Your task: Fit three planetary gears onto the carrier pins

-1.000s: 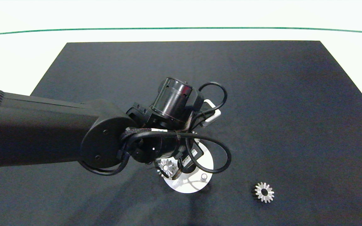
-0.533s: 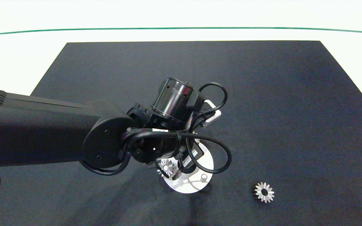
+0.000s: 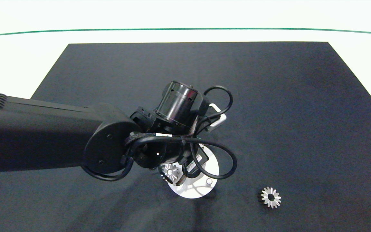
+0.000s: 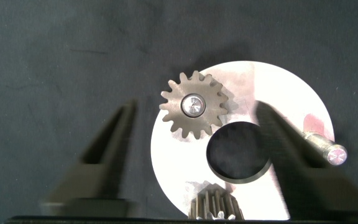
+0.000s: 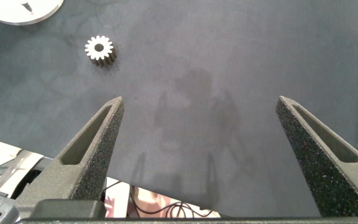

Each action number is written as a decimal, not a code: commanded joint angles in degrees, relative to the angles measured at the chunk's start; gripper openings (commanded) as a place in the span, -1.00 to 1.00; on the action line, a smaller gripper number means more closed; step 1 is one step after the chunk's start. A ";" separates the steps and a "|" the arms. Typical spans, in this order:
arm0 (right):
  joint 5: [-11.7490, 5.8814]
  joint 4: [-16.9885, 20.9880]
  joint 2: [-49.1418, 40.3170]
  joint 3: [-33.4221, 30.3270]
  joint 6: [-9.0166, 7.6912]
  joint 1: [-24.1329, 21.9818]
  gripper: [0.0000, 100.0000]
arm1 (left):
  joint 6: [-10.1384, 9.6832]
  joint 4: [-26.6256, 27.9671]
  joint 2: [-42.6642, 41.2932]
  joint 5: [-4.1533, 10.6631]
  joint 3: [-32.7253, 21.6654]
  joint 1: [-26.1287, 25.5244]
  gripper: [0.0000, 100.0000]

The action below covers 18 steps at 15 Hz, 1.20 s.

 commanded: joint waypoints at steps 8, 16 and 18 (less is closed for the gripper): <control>0.74 -0.99 10.73 -6.51 0.21 -0.08 1.00 | 0.13 18.02 -28.15 0.12 -0.61 18.56 1.00; 6.36 -1.25 48.44 -7.30 -0.23 11.96 1.00 | -0.31 20.74 -52.50 -6.48 23.38 43.79 1.00; 6.36 -1.95 55.03 -8.35 0.03 16.09 1.00 | -0.84 20.83 -55.13 -6.39 24.35 44.05 1.00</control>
